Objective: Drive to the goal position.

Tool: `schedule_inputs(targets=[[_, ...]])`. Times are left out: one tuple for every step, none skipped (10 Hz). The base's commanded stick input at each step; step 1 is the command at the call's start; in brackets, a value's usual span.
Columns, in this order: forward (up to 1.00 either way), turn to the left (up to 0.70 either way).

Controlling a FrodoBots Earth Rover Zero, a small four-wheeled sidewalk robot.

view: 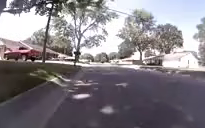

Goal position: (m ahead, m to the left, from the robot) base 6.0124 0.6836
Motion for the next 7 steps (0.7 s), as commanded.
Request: schedule_inputs(targets=[[1.0,0.0],[1.0,0.0],[1.0,0.0],[1.0,0.0],[1.0,0.0],[1.0,0.2],[1.0,0.33]])
